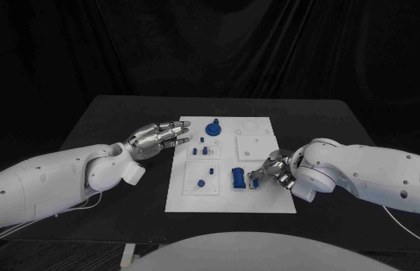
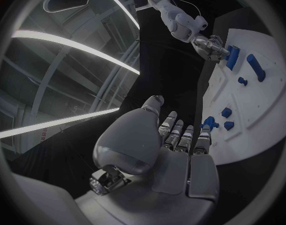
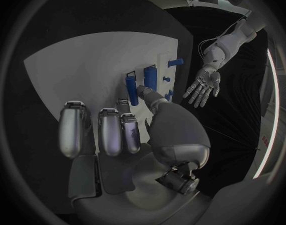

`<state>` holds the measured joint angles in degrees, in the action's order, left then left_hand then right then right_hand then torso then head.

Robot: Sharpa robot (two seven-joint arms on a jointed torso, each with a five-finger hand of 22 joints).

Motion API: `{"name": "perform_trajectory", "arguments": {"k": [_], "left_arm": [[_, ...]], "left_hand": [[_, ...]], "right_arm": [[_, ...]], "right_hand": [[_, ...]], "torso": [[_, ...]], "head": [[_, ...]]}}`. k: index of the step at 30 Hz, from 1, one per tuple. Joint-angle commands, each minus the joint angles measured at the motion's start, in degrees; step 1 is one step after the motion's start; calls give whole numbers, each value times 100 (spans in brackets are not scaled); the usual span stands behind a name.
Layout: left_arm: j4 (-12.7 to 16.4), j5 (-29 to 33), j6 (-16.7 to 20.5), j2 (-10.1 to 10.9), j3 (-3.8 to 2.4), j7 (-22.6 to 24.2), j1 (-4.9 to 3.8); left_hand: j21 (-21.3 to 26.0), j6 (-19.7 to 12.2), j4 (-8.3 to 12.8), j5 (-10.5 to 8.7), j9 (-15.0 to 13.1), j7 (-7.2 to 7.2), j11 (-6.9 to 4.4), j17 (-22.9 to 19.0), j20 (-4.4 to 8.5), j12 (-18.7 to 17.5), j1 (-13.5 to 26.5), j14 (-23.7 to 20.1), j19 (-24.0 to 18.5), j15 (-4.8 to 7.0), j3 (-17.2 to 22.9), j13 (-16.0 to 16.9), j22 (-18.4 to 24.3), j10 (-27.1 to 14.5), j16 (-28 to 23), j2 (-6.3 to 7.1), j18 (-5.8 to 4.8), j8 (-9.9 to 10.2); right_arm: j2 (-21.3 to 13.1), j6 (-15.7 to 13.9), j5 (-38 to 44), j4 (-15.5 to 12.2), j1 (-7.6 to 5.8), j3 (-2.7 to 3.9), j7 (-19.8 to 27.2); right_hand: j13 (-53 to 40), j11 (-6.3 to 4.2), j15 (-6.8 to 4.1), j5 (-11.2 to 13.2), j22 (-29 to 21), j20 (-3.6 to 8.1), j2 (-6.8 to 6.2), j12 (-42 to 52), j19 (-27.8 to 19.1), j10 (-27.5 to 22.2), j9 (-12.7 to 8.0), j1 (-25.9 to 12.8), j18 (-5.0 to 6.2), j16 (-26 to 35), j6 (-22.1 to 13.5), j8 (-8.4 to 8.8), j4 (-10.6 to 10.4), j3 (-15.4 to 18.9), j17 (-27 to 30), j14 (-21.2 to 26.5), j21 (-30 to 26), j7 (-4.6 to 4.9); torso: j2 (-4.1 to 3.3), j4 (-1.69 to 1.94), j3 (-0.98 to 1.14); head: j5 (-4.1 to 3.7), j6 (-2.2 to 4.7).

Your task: Assemble the parts on the task board

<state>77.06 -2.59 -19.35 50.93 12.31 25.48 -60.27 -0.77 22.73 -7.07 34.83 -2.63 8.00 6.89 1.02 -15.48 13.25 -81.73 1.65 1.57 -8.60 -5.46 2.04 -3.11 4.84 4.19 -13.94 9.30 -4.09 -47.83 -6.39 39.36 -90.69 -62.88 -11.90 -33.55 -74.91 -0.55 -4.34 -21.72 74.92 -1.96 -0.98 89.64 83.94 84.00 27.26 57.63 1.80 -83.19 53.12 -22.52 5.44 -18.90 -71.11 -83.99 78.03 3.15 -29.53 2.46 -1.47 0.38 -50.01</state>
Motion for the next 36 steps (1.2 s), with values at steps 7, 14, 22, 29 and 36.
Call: {"name": "perform_trajectory", "arguments": {"k": [7,14,22,29,36], "left_arm": [[-20,13,-101,-28,-6,59,14],[-32,13,-118,-38,-6,44,25],[-37,13,-125,-40,-6,28,38],[-43,13,-124,-38,-6,15,46],[-59,13,-131,-45,-6,-1,55]], "left_hand": [[-10,23,1,12,-9,21,42,4,-23,19,34,26,-22,-11,28,6,3,17,29,-7,114,-37],[-8,22,3,14,-9,25,45,4,-24,16,34,25,-24,-15,32,6,9,17,28,-9,114,-38],[-8,22,5,17,-9,26,46,4,-24,14,33,25,-24,-17,36,5,8,17,28,-10,113,-38],[-8,22,7,18,-9,27,47,4,-24,14,33,25,-24,-17,37,5,8,17,27,-10,113,-38],[-8,21,10,21,-8,29,48,4,-25,18,32,25,-25,-19,40,5,10,18,27,-11,113,-39]], "right_arm": [[41,105,33,24,30,-3,-86],[69,185,77,27,45,-3,-96],[75,239,110,21,51,-3,-106],[72,227,118,22,53,-3,-105],[62,215,123,19,53,-3,-100]], "right_hand": [[-1509,-27,-29,414,1099,37,-35,36,166,600,-41,-132,124,46,-26,14,-147,63,44,-276,-84,44],[-1509,-15,-20,291,1094,29,-82,36,160,600,-67,-155,127,61,-59,15,-213,185,74,-271,-101,57],[-1509,-14,-19,292,1091,27,-94,36,158,600,-75,-105,129,68,-72,13,-197,217,88,-268,-110,61],[-1509,-1,-8,566,1091,18,-99,36,159,600,-102,-145,129,72,-77,-1,-302,385,89,-269,-114,73],[-1509,8,1,961,1087,9,-119,36,156,600,-133,-236,131,79,-92,-10,-455,591,102,-268,-129,83]], "torso": [[-2,2,0],[-3,1,0],[-1,2,0],[-2,0,-1],[-1,0,0]], "head": [[7,1],[25,1],[40,1],[43,1],[50,1]]}}
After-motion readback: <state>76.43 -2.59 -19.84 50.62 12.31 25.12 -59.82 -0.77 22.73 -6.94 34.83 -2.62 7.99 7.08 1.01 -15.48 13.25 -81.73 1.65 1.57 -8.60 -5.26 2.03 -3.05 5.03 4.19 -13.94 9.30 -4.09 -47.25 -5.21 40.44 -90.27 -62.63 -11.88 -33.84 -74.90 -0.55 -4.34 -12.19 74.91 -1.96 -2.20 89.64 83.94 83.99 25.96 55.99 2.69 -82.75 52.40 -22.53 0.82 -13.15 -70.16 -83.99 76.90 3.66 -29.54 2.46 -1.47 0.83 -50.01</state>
